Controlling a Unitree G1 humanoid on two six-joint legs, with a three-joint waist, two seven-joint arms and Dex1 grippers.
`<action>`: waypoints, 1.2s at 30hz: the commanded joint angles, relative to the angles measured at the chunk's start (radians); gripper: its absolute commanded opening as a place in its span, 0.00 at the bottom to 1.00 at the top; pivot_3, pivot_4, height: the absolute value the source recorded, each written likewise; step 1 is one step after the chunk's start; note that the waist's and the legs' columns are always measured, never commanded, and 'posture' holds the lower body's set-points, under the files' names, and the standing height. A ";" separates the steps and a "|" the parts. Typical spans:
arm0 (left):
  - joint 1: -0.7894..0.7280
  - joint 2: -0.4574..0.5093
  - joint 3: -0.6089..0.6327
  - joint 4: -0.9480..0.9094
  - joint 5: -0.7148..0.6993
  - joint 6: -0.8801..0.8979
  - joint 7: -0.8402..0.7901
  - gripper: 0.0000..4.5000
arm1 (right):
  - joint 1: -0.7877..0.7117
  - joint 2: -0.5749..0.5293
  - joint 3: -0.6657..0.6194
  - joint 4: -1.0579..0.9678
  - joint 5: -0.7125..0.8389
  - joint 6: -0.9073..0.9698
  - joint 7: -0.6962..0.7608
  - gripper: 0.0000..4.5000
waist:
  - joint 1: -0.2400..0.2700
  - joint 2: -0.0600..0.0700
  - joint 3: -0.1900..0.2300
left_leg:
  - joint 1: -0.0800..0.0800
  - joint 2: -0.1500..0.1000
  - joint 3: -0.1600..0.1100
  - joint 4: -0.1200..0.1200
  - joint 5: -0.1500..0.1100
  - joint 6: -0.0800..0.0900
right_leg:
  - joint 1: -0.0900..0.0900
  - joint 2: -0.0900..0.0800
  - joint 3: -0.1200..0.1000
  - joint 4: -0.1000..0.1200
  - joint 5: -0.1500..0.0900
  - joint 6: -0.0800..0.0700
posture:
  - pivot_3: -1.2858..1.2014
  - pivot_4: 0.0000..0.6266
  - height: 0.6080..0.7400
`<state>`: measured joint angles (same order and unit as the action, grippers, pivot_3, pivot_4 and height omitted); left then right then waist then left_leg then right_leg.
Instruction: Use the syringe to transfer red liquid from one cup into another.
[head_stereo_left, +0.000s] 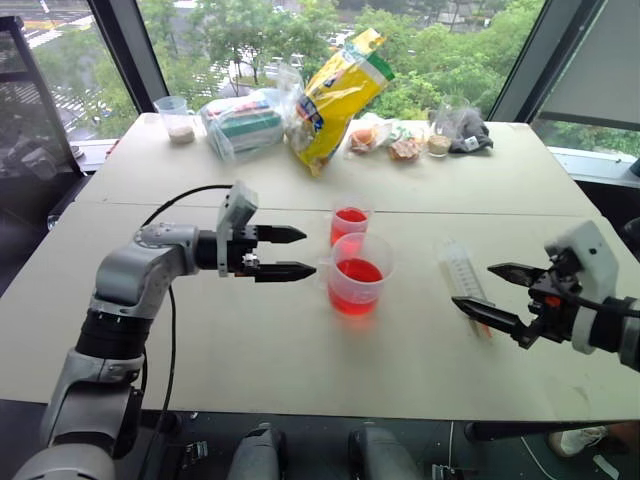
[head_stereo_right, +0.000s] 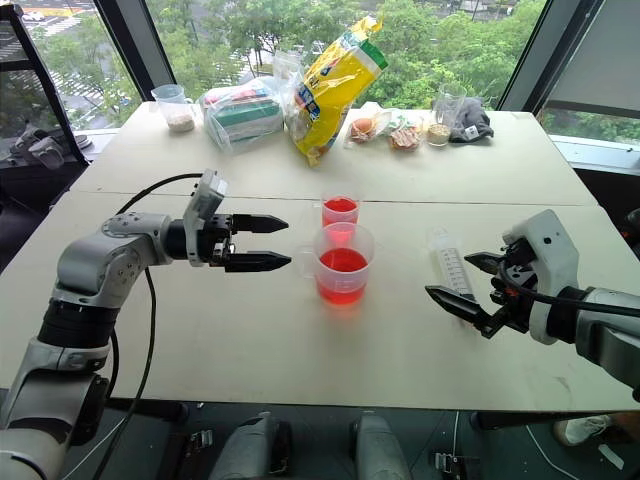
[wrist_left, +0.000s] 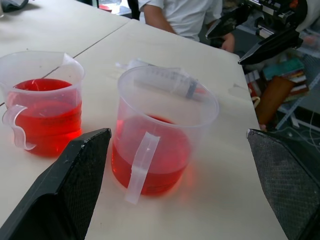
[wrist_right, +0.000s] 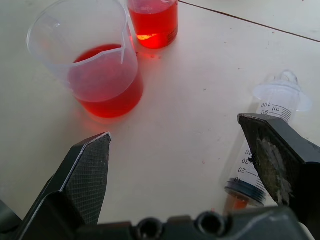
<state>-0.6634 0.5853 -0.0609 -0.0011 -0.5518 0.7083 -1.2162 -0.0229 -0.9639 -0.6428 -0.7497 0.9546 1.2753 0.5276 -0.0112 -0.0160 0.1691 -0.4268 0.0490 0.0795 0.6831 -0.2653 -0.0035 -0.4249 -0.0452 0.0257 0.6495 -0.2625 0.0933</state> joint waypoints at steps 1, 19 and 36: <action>-0.010 0.008 0.003 -0.030 -0.006 -0.012 0.003 1.00 | -0.010 -0.019 -0.016 0.018 0.000 -0.010 -0.011 0.99 | 0.000 0.000 0.000 | 0.000 0.000 0.000 0.000 0.000 0.000 | 0.000 0.000 0.000 0.000 0.000 0.000 | 0.52 0.24 1.00; 0.002 0.009 -0.001 -0.029 0.015 -0.052 0.027 1.00 | -0.181 -0.126 0.216 0.293 -0.115 -0.002 -0.026 0.99 | -0.003 0.000 0.000 | 0.000 0.000 0.000 0.000 0.000 0.000 | 0.000 0.000 0.000 0.000 0.000 0.000 | 0.52 0.24 1.00; 0.001 -0.074 -0.032 -0.006 0.040 -0.121 0.058 1.00 | -0.959 0.102 0.867 1.241 -0.487 0.112 0.068 0.99 | -0.003 0.000 0.000 | -0.002 0.000 0.004 -0.002 0.000 0.000 | -0.004 0.000 0.002 0.000 0.002 0.003 | 0.52 0.24 1.00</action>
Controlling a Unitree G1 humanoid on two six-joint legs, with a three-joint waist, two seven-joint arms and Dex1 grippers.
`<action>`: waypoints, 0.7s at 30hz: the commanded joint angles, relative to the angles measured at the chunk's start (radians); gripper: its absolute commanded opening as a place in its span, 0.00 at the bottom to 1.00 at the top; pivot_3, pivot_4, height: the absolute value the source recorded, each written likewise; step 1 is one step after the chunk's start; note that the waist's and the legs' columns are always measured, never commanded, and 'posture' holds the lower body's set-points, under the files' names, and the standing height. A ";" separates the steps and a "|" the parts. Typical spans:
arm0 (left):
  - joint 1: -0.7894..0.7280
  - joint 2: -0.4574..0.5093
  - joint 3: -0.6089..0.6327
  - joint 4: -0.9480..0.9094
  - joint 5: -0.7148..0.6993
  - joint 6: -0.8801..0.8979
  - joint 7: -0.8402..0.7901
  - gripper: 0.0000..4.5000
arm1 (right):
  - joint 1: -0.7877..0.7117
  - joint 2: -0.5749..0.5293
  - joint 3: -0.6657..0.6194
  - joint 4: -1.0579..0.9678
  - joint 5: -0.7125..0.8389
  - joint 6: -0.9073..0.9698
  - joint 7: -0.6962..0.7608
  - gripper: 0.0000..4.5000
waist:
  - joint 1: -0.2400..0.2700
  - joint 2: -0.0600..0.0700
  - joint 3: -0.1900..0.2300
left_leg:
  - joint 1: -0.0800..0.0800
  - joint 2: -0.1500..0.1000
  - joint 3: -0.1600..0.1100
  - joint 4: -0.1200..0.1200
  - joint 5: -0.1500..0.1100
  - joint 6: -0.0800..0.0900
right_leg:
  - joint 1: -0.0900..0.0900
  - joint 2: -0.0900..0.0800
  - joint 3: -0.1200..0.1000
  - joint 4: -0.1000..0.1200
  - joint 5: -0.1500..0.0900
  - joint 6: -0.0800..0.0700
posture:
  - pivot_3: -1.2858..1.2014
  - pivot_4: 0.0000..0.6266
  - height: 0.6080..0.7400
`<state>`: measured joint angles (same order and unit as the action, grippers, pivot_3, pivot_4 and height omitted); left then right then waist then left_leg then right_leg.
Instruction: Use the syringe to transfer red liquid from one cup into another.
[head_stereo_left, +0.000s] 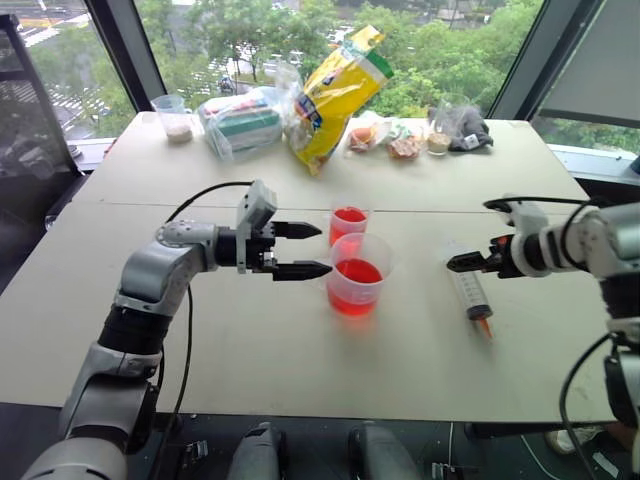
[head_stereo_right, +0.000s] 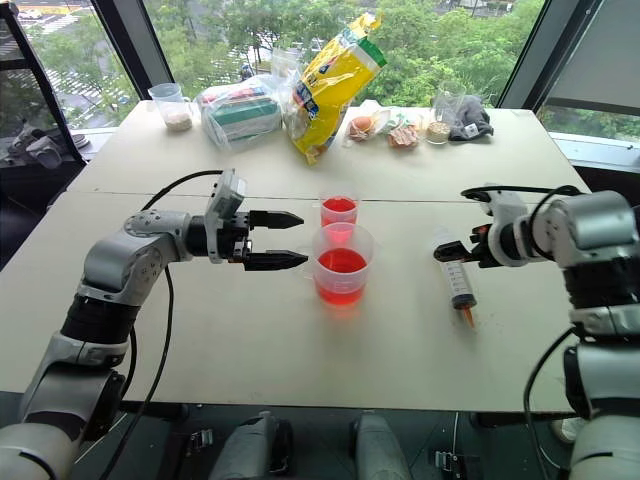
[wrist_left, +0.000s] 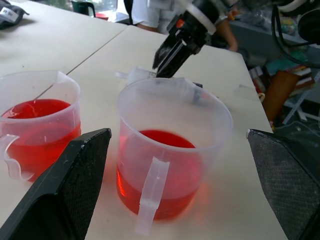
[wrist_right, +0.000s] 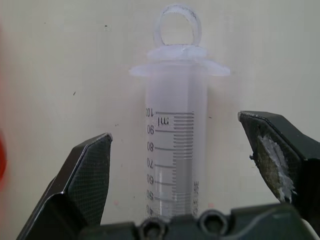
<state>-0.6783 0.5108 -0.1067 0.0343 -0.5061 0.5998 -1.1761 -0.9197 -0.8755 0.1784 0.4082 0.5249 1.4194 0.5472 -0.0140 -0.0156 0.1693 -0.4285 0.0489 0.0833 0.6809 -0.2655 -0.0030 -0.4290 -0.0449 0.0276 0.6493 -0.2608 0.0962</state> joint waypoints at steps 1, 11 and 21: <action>0.026 0.000 0.019 -0.050 -0.009 -0.007 0.025 1.00 | -0.082 0.029 0.075 0.120 -0.081 -0.047 0.066 0.99 | 0.000 0.000 0.000 | 0.000 0.000 0.000 0.000 0.000 0.000 | 0.000 0.000 0.000 0.000 0.000 0.000 | 0.52 0.24 1.00; 0.108 0.007 0.037 -0.141 -0.030 0.013 0.079 1.00 | -0.145 0.108 0.292 0.316 -0.289 -0.170 0.260 0.87 | -0.002 -0.002 -0.001 | 0.002 0.000 0.000 0.003 0.000 0.000 | 0.003 -0.001 0.000 0.000 0.000 0.000 | 0.52 0.24 1.00; 0.091 0.001 0.035 -0.104 -0.021 -0.018 0.081 1.00 | -0.144 0.102 0.269 0.241 -0.360 -0.100 0.334 0.32 | 0.000 -0.002 -0.002 | 0.003 0.000 -0.001 0.001 0.000 0.000 | 0.003 0.000 -0.002 0.001 0.000 0.000 | 0.52 0.24 1.00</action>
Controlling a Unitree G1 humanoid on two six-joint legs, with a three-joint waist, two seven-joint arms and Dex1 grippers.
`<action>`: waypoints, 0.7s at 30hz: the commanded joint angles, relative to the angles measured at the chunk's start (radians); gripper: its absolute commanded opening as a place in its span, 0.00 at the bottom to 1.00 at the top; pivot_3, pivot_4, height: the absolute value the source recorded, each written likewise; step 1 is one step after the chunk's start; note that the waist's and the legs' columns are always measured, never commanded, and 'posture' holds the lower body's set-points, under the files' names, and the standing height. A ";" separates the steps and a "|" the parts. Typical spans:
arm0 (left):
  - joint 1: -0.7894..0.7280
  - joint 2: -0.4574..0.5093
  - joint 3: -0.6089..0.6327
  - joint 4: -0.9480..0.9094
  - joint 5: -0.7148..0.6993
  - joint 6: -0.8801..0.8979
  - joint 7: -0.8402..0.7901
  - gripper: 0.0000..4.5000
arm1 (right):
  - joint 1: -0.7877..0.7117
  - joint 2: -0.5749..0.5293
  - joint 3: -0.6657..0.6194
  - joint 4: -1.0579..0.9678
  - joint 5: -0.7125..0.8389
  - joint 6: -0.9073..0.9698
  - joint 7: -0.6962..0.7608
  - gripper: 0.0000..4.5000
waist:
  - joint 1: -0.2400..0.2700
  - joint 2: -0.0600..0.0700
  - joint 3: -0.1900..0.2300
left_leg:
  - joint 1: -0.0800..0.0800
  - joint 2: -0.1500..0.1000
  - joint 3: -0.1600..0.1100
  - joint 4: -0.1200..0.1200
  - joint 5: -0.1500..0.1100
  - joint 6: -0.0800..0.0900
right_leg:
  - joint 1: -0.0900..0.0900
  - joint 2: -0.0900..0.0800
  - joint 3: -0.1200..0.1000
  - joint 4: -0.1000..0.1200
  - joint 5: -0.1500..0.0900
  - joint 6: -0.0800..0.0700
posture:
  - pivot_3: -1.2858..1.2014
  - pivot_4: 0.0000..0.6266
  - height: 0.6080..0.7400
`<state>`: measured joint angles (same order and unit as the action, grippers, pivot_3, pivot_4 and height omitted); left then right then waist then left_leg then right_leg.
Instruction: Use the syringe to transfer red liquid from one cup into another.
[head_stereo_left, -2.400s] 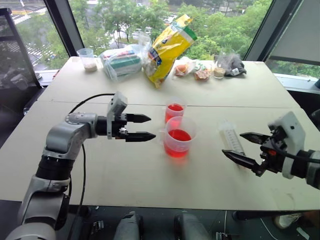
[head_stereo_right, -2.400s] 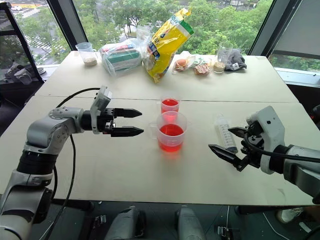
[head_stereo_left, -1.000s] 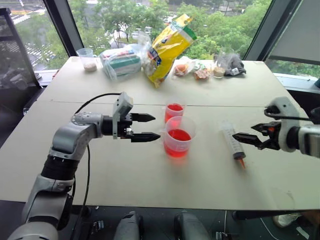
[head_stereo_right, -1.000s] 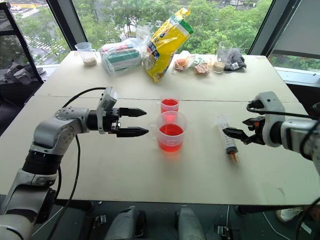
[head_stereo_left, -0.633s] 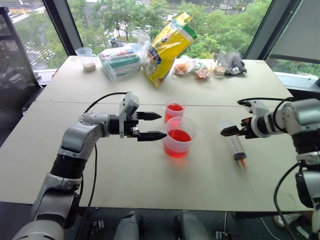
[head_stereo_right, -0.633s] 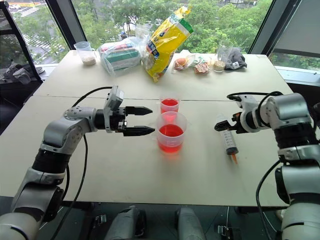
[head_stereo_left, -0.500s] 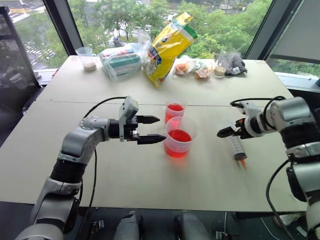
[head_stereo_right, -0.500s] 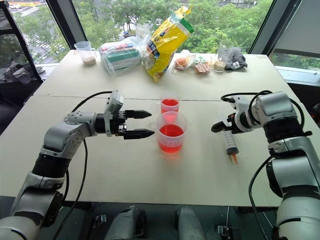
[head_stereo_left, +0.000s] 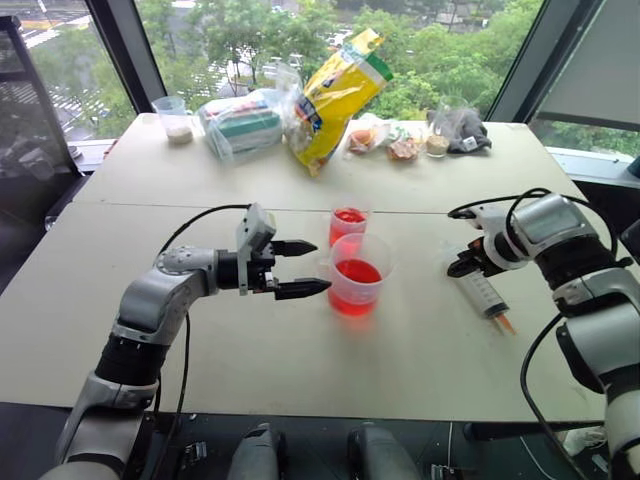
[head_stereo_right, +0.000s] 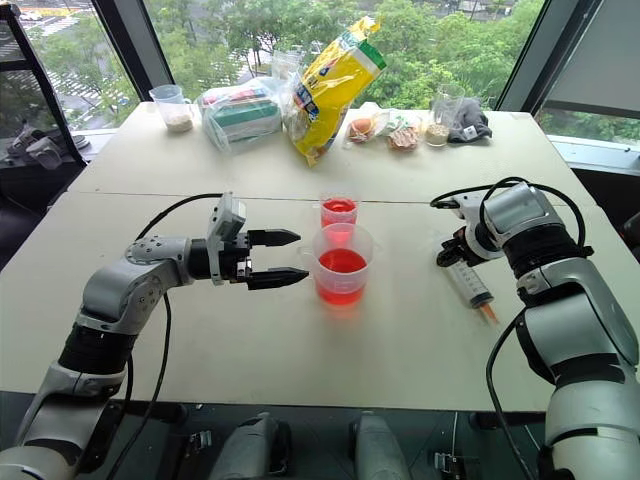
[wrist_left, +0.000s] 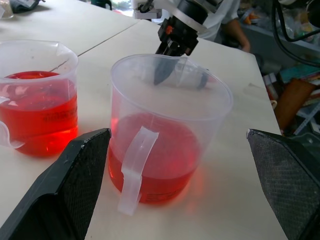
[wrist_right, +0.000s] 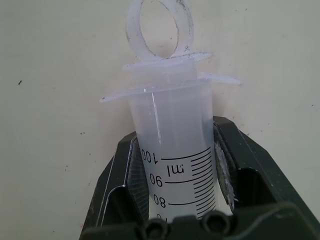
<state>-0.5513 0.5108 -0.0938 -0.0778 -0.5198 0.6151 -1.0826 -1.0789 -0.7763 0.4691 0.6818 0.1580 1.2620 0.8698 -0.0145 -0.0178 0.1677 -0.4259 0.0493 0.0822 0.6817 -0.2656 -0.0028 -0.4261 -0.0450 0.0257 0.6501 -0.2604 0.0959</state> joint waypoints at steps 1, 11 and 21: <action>-0.050 0.002 0.022 0.028 -0.002 -0.043 -0.018 1.00 | 0.008 -0.003 -0.057 -0.052 0.010 0.076 -0.007 0.32 | 0.000 0.000 0.000 | 0.000 0.000 0.000 0.000 0.000 0.000 | 0.000 0.000 0.000 0.000 0.000 0.000 | 0.52 0.24 1.00; -0.223 0.005 0.005 0.206 0.028 -0.086 -0.081 1.00 | 0.092 0.109 -0.791 -0.801 0.200 0.026 -0.220 0.32 | 0.002 0.003 0.002 | -0.004 0.000 0.000 -0.001 0.000 0.000 | -0.004 0.000 0.000 0.000 0.000 0.000 | 0.52 0.24 1.00; -0.411 0.000 -0.016 0.459 0.091 -0.153 -0.229 1.00 | 0.333 0.553 -0.820 -1.235 0.329 -0.356 -0.423 0.32 | 0.002 0.003 0.002 | -0.004 -0.001 0.001 0.001 0.000 0.000 | -0.002 0.000 -0.001 0.001 0.000 0.001 | 0.52 0.24 1.00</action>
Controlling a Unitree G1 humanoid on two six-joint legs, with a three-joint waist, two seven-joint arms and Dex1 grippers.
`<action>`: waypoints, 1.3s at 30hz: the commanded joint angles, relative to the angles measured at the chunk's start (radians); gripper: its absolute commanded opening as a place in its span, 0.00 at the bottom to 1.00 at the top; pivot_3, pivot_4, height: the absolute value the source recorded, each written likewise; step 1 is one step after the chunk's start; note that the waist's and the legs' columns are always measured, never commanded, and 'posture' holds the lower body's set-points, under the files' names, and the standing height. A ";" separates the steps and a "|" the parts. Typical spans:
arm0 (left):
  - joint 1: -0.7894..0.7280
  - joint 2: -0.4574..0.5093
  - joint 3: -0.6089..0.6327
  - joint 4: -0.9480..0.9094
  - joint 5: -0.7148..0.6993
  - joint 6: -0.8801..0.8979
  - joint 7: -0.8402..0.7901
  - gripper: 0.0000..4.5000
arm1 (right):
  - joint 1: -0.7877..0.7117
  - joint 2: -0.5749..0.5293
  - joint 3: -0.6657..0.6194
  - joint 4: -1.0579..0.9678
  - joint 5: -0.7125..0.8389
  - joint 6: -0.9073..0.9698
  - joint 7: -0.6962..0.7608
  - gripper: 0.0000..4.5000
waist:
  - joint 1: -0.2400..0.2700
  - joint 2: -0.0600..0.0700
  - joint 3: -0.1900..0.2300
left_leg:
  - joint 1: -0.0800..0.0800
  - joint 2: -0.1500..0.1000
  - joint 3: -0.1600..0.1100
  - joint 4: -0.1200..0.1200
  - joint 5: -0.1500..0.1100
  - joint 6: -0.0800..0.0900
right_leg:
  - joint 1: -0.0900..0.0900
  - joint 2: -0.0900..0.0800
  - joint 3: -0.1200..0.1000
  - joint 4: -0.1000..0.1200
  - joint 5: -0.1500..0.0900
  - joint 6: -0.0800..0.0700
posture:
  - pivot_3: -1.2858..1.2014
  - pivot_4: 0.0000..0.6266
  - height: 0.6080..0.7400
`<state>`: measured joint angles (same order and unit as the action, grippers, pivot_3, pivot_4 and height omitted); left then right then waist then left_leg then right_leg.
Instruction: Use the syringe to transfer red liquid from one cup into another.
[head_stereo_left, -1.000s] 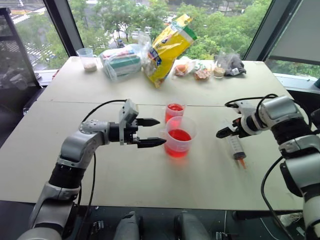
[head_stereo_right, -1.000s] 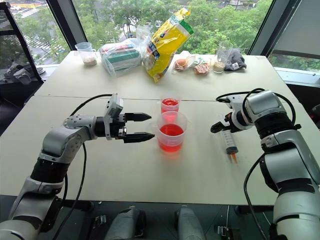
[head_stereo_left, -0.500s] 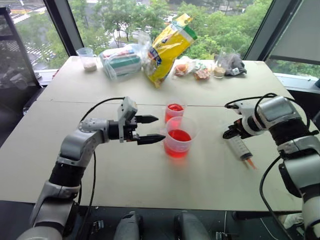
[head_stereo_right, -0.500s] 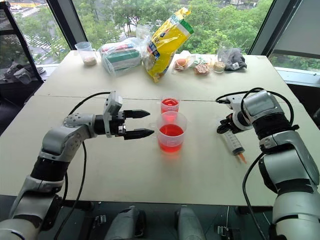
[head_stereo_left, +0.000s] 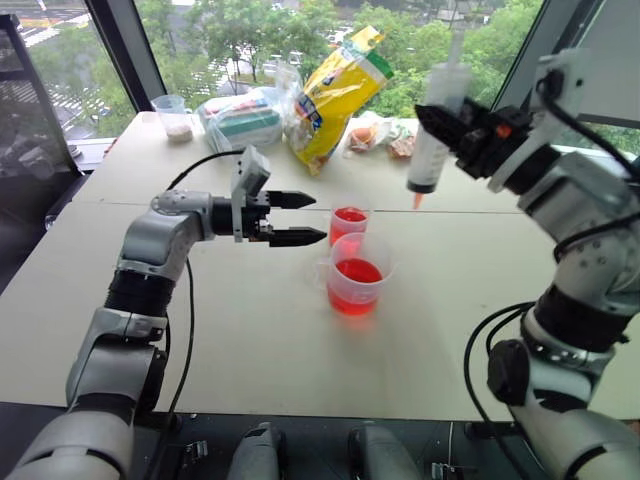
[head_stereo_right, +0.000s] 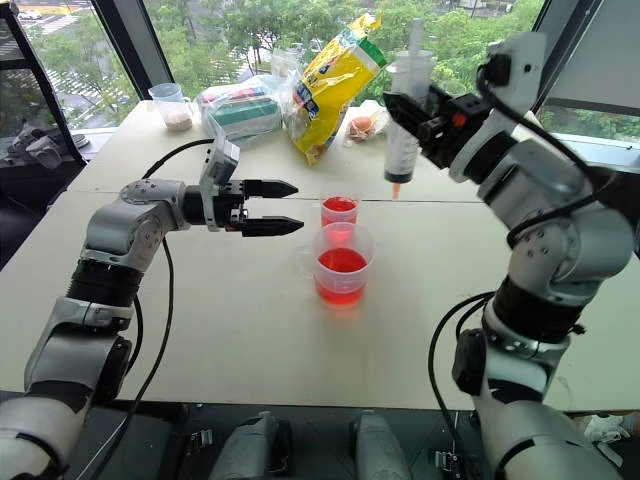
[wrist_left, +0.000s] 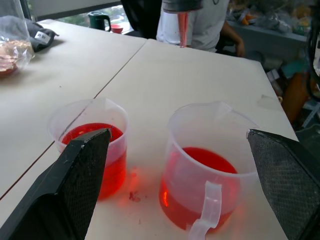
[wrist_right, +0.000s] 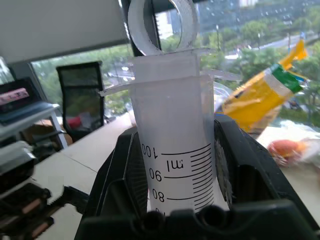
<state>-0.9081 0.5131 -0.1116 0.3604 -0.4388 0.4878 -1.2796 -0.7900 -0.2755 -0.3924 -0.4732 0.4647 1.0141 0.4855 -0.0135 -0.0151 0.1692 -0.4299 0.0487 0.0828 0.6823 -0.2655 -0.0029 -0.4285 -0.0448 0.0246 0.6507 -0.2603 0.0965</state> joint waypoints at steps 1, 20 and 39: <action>-0.069 -0.007 0.002 0.036 0.016 -0.032 -0.039 1.00 | 0.103 0.079 0.083 -0.091 0.003 -0.170 -0.038 0.32 | 0.002 0.000 0.000 | 0.000 0.000 0.000 0.000 0.000 0.000 | 0.000 0.000 0.000 0.000 0.000 0.000 | 0.52 0.24 1.00; -0.190 -0.061 0.006 0.101 0.049 -0.045 -0.099 1.00 | 0.592 0.126 0.426 0.065 -0.203 -0.789 -0.017 0.32 | 0.000 0.000 0.000 | 0.001 0.000 -0.001 0.000 0.001 -0.001 | 0.001 0.001 0.000 0.001 0.000 0.000 | 0.52 0.24 1.00; -0.276 -0.132 0.023 0.189 0.034 -0.090 -0.092 1.00 | 0.595 0.079 0.450 0.082 -0.191 -0.790 -0.011 0.32 | -0.002 0.000 0.000 | 0.002 0.000 -0.003 0.001 0.001 -0.001 | 0.002 0.002 0.001 0.001 -0.001 0.000 | 0.52 0.24 1.00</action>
<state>-1.1528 0.3694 -0.1201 0.5466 -0.4132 0.4217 -1.3714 -0.1943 -0.1901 0.0554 -0.3808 0.2632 0.2195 0.4716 -0.0152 -0.0155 0.1692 -0.4274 0.0488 0.0797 0.6829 -0.2649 -0.0039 -0.4268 -0.0429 0.0251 0.6521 -0.2609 0.0967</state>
